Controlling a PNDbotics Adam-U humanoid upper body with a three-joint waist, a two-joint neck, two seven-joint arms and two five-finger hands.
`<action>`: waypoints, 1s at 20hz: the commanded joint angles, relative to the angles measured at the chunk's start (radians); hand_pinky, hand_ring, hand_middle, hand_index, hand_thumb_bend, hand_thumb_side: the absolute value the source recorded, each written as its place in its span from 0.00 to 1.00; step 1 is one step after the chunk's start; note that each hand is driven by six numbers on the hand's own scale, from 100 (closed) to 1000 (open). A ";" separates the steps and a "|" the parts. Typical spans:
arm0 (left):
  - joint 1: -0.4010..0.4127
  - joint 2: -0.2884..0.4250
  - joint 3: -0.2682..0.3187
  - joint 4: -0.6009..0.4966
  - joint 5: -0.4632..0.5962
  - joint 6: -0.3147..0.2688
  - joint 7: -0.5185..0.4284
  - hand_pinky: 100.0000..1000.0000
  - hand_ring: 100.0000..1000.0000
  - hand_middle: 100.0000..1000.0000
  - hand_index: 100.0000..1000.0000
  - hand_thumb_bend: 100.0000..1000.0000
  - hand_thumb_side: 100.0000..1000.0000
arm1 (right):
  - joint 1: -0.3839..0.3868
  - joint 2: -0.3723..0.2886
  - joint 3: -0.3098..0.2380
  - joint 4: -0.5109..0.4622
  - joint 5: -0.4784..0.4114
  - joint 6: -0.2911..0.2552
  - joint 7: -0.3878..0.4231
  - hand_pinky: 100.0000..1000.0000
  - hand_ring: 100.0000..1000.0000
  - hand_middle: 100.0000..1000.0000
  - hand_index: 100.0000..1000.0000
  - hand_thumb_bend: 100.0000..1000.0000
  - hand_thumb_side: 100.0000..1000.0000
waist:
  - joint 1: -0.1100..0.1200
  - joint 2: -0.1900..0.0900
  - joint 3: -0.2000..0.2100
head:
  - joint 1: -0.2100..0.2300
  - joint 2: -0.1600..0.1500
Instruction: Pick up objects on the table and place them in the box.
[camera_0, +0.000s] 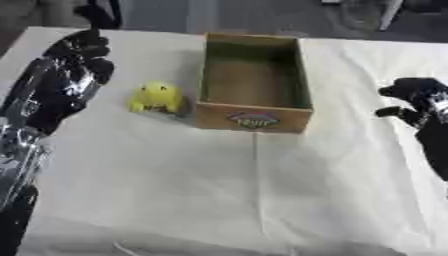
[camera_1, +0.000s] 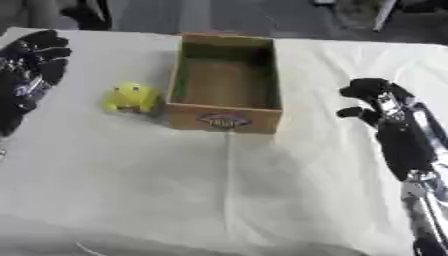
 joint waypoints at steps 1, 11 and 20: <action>-0.012 0.027 0.013 -0.023 -0.002 -0.004 -0.003 0.92 0.85 0.78 0.87 0.38 0.33 | -0.007 -0.017 -0.010 -0.017 -0.001 -0.002 -0.002 0.58 0.78 0.60 0.69 0.00 0.63 | 0.003 -0.015 0.001 | -0.003 0.006; -0.046 0.103 0.018 -0.015 -0.067 -0.020 -0.011 0.91 0.84 0.77 0.88 0.34 0.26 | -0.006 -0.020 -0.008 -0.017 0.000 -0.001 0.000 0.58 0.78 0.60 0.69 0.00 0.63 | 0.005 -0.018 0.000 | -0.002 0.006; -0.184 0.315 -0.043 0.144 -0.351 -0.070 -0.120 0.91 0.86 0.79 0.89 0.45 0.16 | -0.005 -0.024 0.001 -0.014 -0.001 0.002 0.008 0.58 0.78 0.60 0.69 0.00 0.63 | 0.015 -0.028 -0.020 | 0.008 0.006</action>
